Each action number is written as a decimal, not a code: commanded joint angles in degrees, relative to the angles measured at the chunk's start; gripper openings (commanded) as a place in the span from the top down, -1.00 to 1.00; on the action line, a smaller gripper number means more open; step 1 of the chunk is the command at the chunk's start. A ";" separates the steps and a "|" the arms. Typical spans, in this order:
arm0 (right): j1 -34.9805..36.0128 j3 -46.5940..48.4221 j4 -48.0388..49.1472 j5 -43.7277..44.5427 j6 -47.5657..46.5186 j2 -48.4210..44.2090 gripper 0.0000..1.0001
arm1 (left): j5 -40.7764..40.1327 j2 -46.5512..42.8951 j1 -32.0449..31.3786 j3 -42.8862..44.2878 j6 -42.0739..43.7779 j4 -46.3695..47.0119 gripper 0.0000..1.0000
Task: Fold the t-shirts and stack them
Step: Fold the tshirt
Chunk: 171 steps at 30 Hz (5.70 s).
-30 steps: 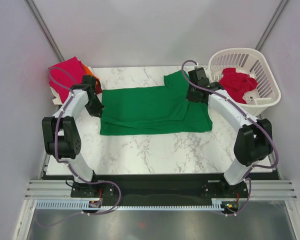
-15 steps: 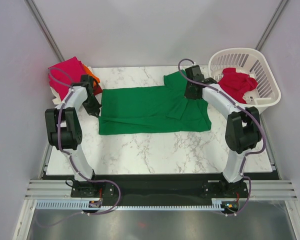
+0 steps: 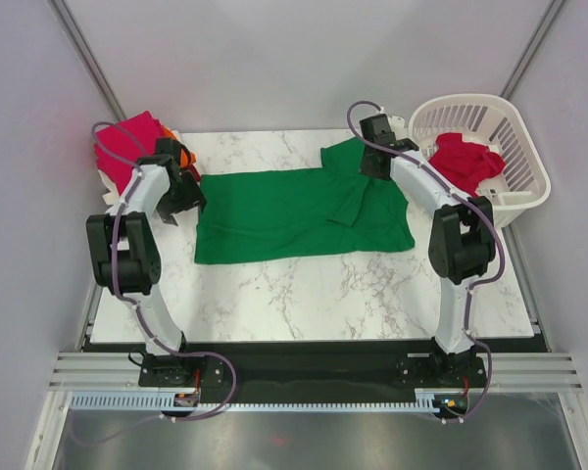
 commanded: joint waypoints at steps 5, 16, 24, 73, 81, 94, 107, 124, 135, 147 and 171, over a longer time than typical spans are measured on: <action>0.10 4.00 -3.03 6.84 -1.41 -1.32 -0.69 | -5.21 -17.02 -4.32 -10.06 -1.57 1.40 -0.57; 1.07 -21.04 7.95 -21.44 3.15 -15.48 -0.39 | 2.79 -32.39 -8.54 -26.15 -1.60 5.18 -0.43; 2.22 -28.52 12.96 -26.02 4.20 -12.05 -0.07 | 1.92 -39.53 -9.59 -32.66 2.02 5.27 -0.39; 2.57 -18.15 9.72 -23.82 2.27 -7.47 -0.04 | -1.26 -40.24 -11.79 -32.13 3.25 5.53 -0.28; 2.57 -17.36 9.72 -24.00 2.27 -5.63 -0.04 | -1.35 -40.32 -11.80 -32.13 3.25 5.53 -0.27; 3.10 -19.91 10.42 -24.09 2.45 -6.16 0.01 | -1.70 -40.32 -12.15 -32.13 3.25 5.53 -0.26; 3.36 -20.61 10.86 -23.30 2.27 -5.02 0.17 | -1.78 -40.32 -12.24 -32.13 3.34 5.44 -0.26; 3.36 -12.01 11.12 -23.12 1.75 -0.63 1.00 | -1.78 -39.97 -12.41 -32.13 3.34 5.53 -0.25; 3.45 10.83 10.86 -32.78 -3.17 18.53 0.36 | -2.14 -39.45 -12.50 -32.13 3.43 5.53 -0.25; 3.36 2.17 9.01 -13.58 -8.72 -1.12 -0.35 | -1.87 -39.00 -12.67 -32.05 2.99 5.53 -0.29; -6.40 -50.84 18.76 -8.98 2.01 -26.47 -0.26 | 4.92 -40.23 -13.99 -43.03 -14.92 12.38 -0.61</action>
